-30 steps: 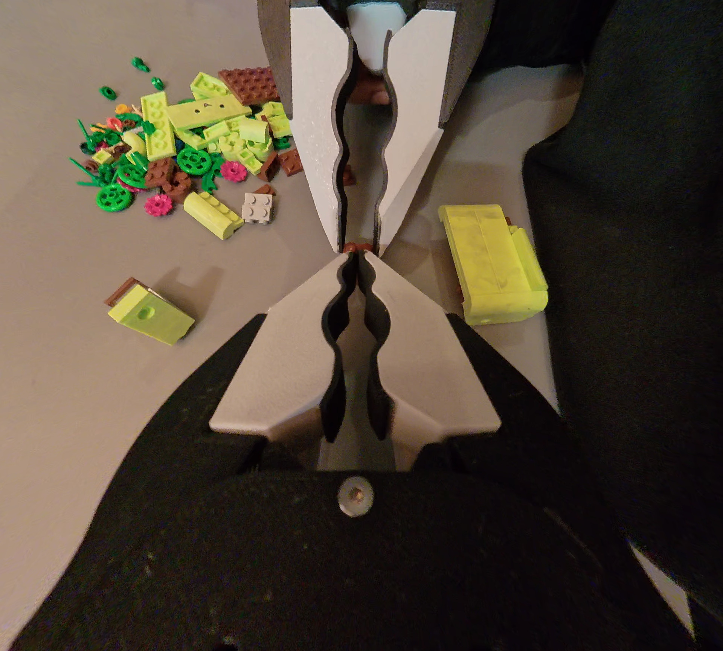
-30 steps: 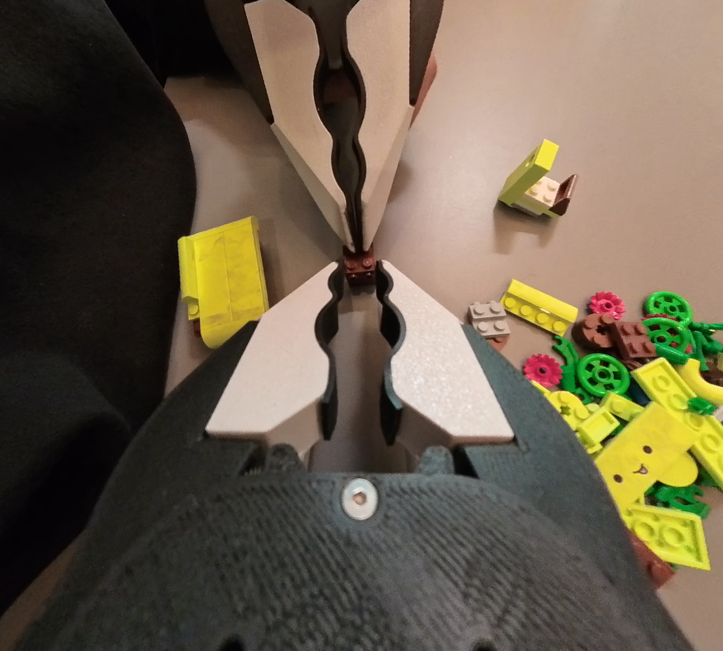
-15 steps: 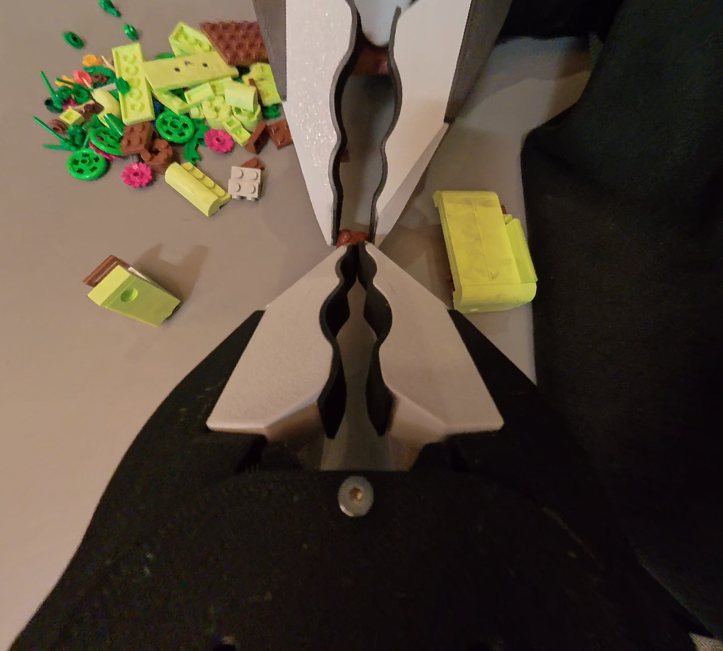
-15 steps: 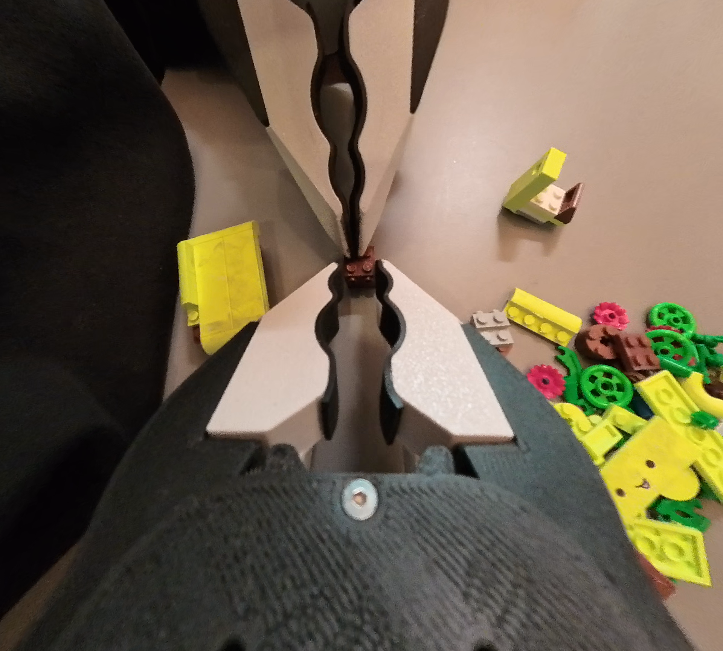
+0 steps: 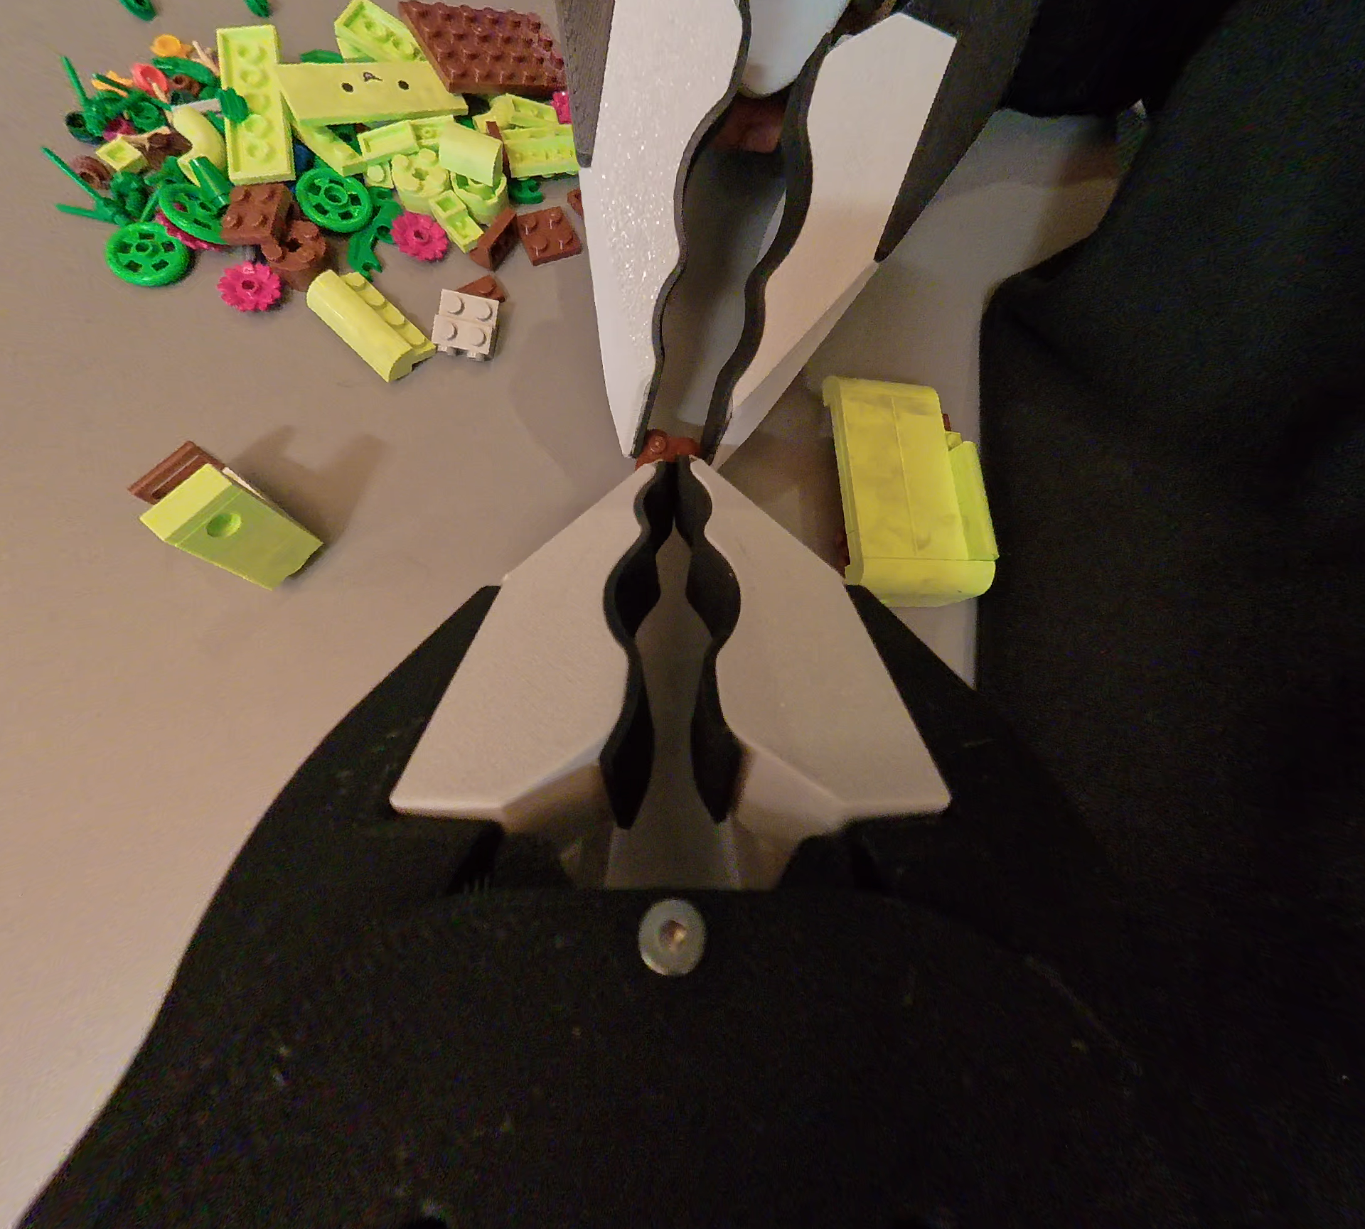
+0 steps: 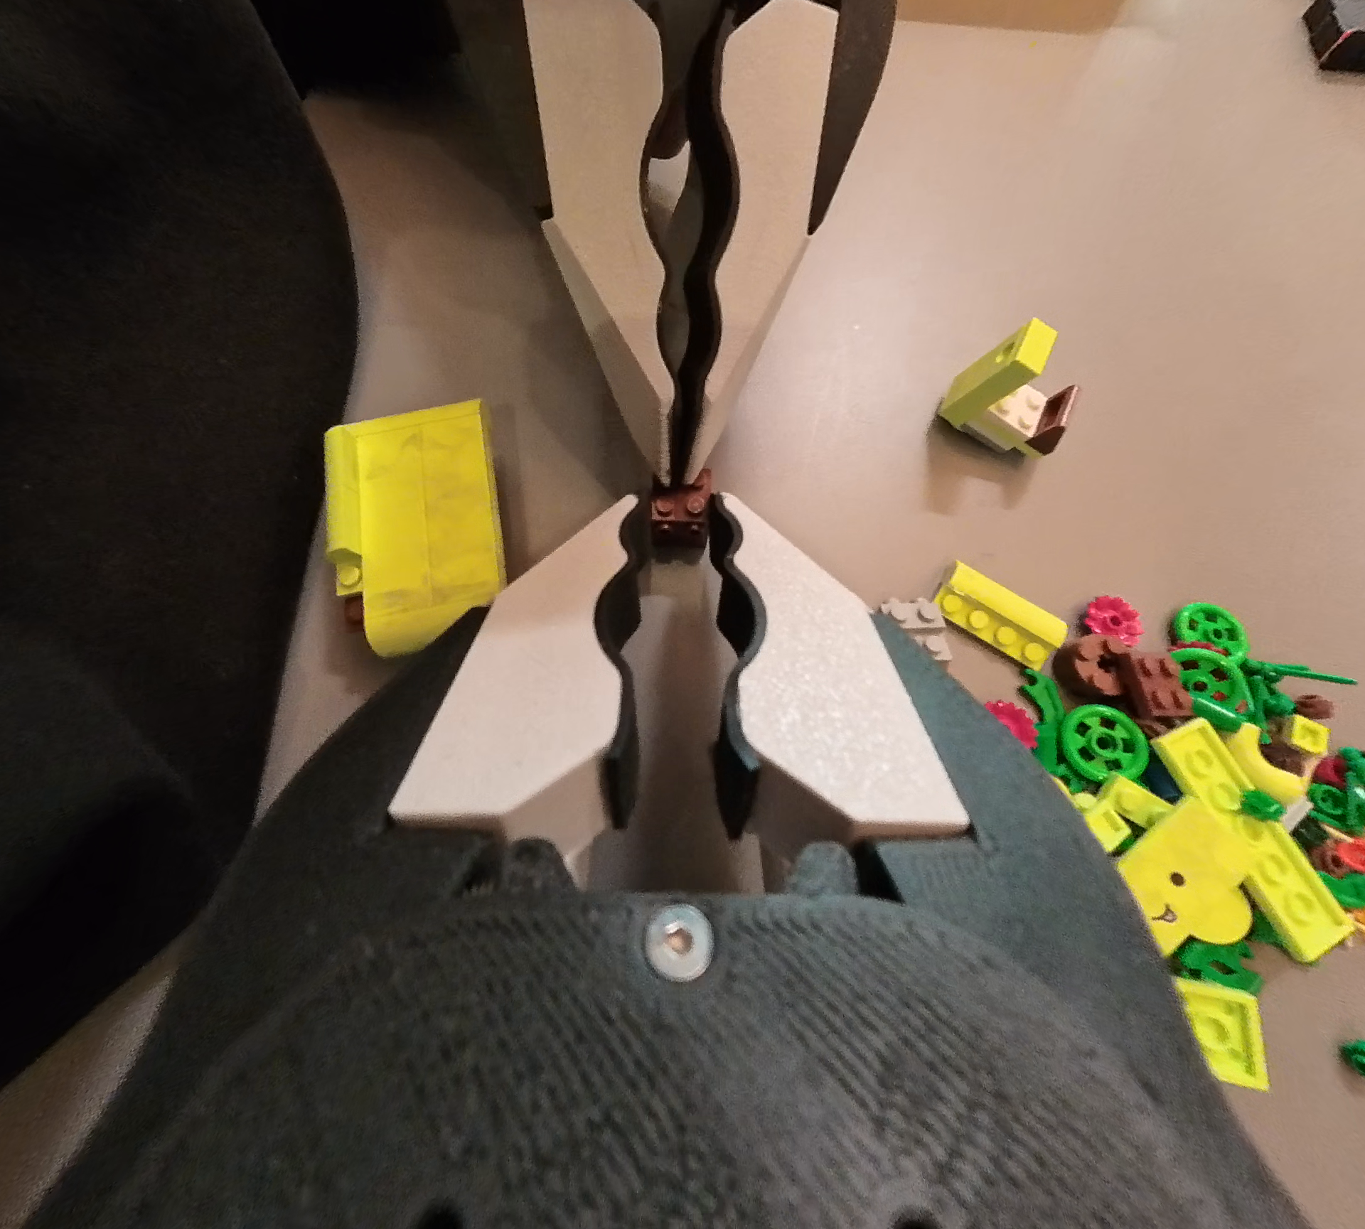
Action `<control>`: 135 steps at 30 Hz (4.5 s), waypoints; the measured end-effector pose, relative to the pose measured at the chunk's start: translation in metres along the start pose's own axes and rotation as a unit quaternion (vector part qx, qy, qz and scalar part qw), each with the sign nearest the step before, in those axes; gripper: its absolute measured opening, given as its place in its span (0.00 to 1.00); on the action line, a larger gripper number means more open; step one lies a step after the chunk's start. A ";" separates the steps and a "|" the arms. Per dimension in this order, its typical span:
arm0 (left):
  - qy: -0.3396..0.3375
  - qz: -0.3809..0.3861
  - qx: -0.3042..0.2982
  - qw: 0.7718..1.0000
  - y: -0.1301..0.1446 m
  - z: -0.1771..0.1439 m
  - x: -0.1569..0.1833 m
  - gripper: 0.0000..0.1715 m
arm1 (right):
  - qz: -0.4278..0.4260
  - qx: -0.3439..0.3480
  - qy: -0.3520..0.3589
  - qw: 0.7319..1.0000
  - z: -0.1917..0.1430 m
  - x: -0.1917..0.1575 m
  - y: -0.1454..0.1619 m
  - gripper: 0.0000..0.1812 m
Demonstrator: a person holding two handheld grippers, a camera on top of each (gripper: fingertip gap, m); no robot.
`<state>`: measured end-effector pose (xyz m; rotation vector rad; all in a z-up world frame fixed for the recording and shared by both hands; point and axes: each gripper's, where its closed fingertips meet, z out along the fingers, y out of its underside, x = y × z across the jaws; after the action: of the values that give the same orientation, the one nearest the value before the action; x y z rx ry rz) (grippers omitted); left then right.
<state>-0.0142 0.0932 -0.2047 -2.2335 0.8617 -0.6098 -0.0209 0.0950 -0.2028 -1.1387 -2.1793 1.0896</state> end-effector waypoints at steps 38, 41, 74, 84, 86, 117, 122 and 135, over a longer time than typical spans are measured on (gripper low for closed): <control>-0.008 0.028 0.025 0.999 -0.004 -0.003 -0.004 0.00 | 0.069 0.030 0.110 0.991 -0.039 0.046 0.003 0.16; 0.010 0.019 0.051 0.998 -0.010 -0.011 0.000 0.00 | 0.068 0.043 0.036 0.996 -0.025 0.019 -0.006 0.14; -0.001 0.000 0.020 1.000 0.003 -0.005 -0.004 0.00 | 0.071 0.017 -0.008 0.997 -0.007 0.005 -0.004 0.15; -0.032 0.002 0.002 0.999 0.004 0.002 -0.008 0.00 | 0.067 0.007 -0.012 0.998 0.001 0.002 -0.004 0.16; -0.040 0.005 0.001 0.999 0.004 0.002 -0.009 0.00 | 0.069 0.006 -0.011 0.998 0.001 0.003 -0.003 0.15; -0.066 0.023 -0.035 0.997 0.007 0.003 -0.004 0.01 | 0.045 -0.015 -0.008 0.999 0.005 0.001 0.002 0.08; -0.078 0.032 -0.041 0.996 0.008 0.003 -0.005 0.01 | 0.059 -0.013 -0.020 0.998 0.005 0.001 0.002 0.08; -0.077 0.021 -0.070 0.994 0.020 0.006 -0.008 0.01 | -0.006 0.077 0.048 0.996 -0.019 0.015 -0.020 0.08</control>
<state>-0.0244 0.0901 -0.2244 -2.3462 0.8949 -0.3611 -0.0263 0.1090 -0.1748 -1.0846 -1.9886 1.1521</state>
